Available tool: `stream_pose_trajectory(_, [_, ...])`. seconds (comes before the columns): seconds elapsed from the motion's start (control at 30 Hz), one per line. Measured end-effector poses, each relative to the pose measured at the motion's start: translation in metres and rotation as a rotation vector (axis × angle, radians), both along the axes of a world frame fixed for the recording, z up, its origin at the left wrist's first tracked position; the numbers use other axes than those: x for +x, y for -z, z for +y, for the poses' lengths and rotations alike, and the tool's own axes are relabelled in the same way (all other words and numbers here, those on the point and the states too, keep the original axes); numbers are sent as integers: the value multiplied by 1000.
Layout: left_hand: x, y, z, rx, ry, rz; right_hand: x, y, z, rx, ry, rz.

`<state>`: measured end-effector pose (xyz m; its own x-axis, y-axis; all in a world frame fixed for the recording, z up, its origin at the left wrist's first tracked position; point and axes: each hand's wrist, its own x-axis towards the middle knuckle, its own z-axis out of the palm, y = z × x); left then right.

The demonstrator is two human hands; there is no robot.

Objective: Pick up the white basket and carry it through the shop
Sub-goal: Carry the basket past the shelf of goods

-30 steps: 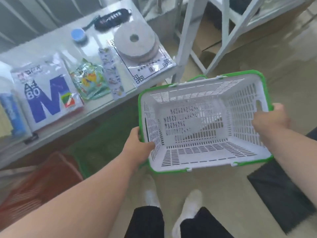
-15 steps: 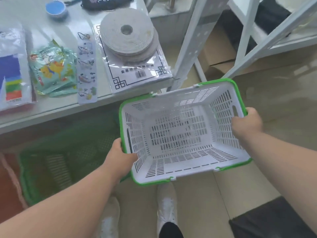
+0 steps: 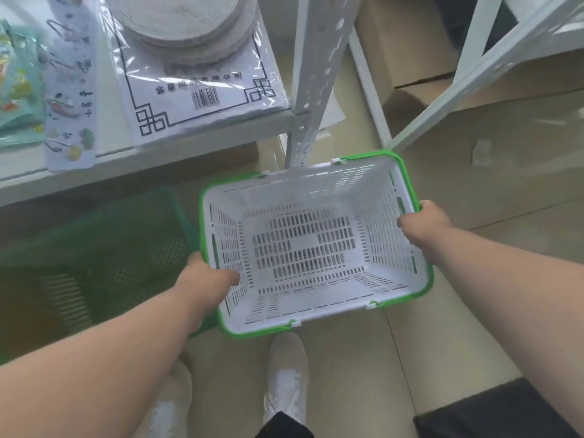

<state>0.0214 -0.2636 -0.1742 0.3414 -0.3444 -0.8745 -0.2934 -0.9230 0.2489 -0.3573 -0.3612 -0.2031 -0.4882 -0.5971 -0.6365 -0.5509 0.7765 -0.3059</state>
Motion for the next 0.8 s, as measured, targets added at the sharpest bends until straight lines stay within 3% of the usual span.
stream_pose_trajectory(0.23, [6,58,11,-33,-97,-7,-10,22,19,42,52,-105])
stream_pose_trajectory(0.6, [-25,4,16,36,-50,-27,-40,28,81,153,321,-29])
stream_pose_trajectory(0.8, [-46,-3,25,0,76,-30,-57,3,115,57,421,136])
